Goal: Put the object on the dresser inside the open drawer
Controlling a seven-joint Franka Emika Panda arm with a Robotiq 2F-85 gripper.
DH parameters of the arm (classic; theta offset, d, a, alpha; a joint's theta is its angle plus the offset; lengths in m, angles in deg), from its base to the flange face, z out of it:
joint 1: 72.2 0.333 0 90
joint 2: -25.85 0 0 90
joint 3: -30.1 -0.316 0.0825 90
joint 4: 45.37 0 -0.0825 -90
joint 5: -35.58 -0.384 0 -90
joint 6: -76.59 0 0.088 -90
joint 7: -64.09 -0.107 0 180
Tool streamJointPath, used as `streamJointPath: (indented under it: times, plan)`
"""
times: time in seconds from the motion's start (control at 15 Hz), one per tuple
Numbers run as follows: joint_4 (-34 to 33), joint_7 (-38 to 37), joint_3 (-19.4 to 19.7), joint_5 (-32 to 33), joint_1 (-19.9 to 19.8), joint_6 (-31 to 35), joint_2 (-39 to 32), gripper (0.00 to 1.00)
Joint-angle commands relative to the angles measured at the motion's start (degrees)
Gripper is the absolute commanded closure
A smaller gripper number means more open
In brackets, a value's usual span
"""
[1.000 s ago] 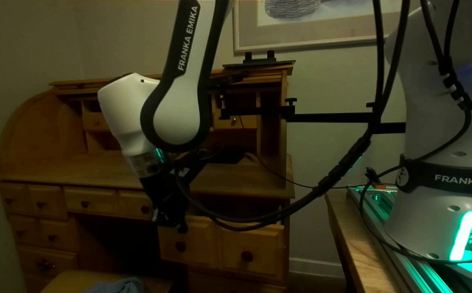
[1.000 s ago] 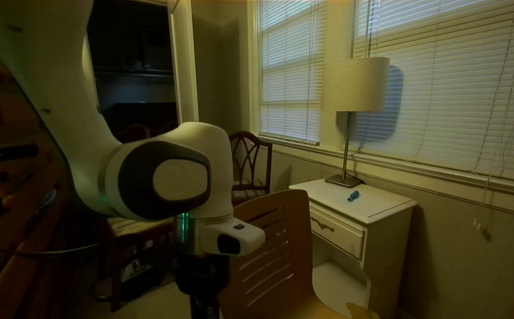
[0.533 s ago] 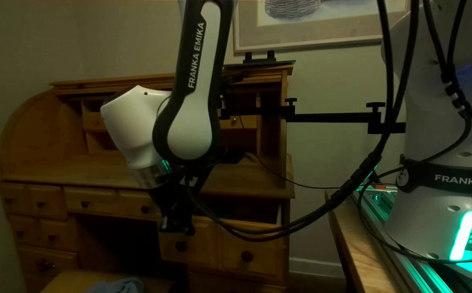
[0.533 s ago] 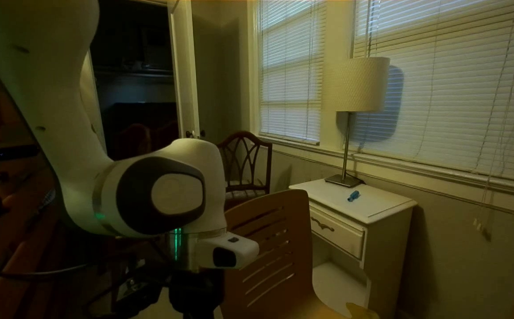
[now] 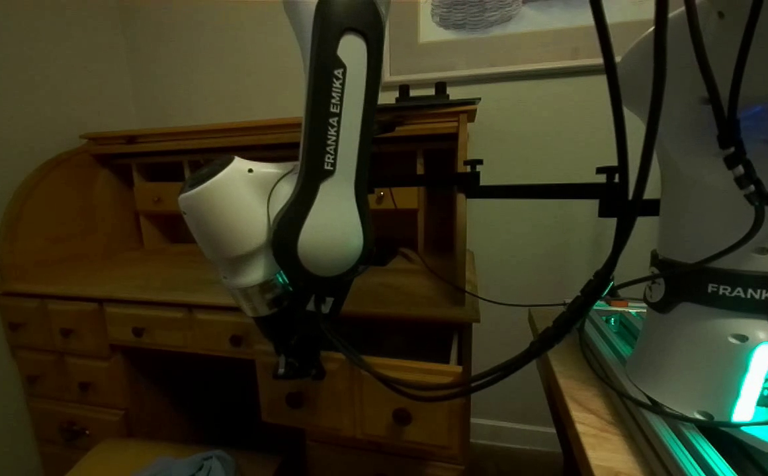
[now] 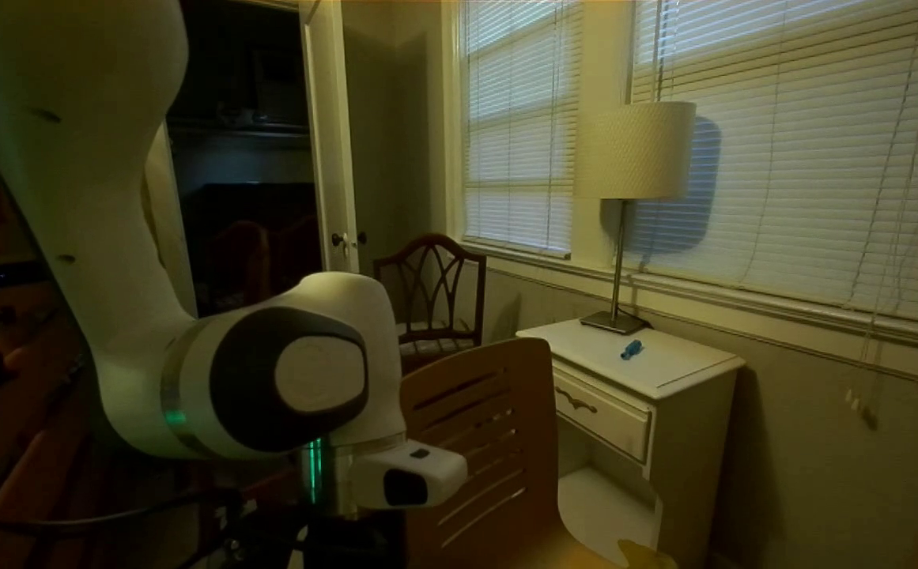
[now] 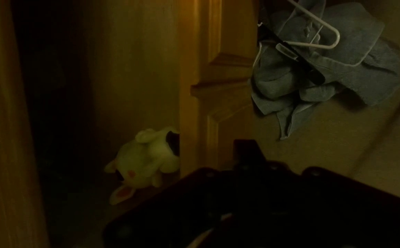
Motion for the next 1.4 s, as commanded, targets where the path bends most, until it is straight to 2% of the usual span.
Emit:
streamJointPath:
  times: [0.0,0.4,0.93,1.33]
  plan:
    - [-0.41,-1.94,2.14,1.47,1.65,1.66,-2.17,1.00]
    - [-0.68,-1.95,4.06,1.61,2.52,1.89,-3.21,1.00]
    - [-0.77,-5.36,8.48,3.78,6.01,1.30,-4.73,1.00]
    - [-1.03,-7.36,12.28,5.48,5.57,1.26,-6.85,1.00]
